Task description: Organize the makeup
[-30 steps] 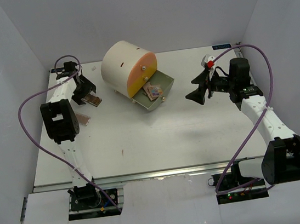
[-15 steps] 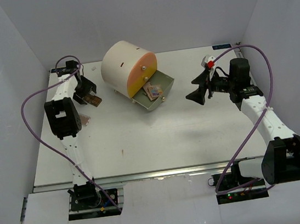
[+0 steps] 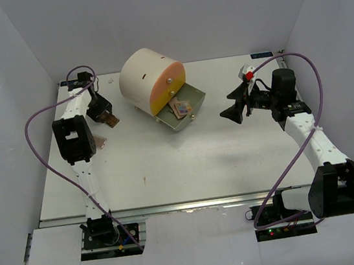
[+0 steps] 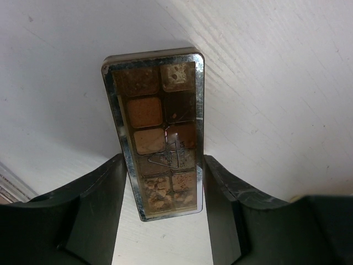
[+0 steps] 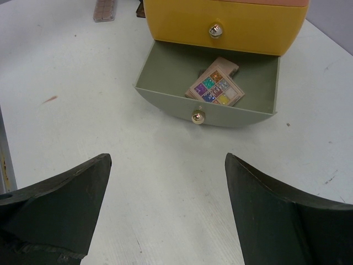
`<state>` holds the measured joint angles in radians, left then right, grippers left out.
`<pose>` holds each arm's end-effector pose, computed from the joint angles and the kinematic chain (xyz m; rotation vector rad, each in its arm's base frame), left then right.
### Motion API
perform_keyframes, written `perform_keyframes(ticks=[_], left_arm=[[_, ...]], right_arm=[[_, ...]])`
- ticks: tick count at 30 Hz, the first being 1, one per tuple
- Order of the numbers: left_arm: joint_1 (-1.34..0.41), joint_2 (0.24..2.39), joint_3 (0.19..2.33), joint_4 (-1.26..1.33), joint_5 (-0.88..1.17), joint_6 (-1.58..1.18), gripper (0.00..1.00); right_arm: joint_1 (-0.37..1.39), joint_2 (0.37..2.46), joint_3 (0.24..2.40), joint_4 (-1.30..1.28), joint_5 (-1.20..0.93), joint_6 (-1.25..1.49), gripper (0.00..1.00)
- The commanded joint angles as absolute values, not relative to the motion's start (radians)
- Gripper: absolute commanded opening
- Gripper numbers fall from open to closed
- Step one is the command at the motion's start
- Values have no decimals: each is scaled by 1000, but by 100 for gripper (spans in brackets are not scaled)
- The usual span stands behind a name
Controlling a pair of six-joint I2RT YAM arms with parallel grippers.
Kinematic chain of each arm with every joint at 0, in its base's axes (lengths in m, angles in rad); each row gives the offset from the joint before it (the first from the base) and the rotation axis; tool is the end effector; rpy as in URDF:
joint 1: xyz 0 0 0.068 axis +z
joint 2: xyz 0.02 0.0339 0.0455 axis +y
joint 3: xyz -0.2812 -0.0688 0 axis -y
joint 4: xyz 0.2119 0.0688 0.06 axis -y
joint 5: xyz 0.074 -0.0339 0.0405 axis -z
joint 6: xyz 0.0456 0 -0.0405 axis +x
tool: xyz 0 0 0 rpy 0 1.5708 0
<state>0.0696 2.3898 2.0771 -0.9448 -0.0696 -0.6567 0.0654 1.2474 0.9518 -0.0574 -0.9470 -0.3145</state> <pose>0.4809 0.0367 0.1838 -1.0168 2.6321 -0.0349 0.2423 0.0530 0.3410 -0.9319 1.5793 0.7284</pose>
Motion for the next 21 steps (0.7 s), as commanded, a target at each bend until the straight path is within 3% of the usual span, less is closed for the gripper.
perform_keyframes(ticks=[1,4,6,13,21], left_arm=[[74,2441,2034,-991,-90,-615,45],[74,2414,2024,-979,-48,-596,11],[74,2350,1993,-937,38,-561,0],[74,1954,1653,-602,337,-392,0],[59,1503,1277,-440,475,-267,0]], right_arm=[[58,1215,951,-44,-976,-308,90],[57,1212,947,-44,-979,-307,90],[52,1210,945,-44,-981,-307,90],[51,1210,942,-37,-988,-304,90],[48,1210,937,-32,-991,-299,90]])
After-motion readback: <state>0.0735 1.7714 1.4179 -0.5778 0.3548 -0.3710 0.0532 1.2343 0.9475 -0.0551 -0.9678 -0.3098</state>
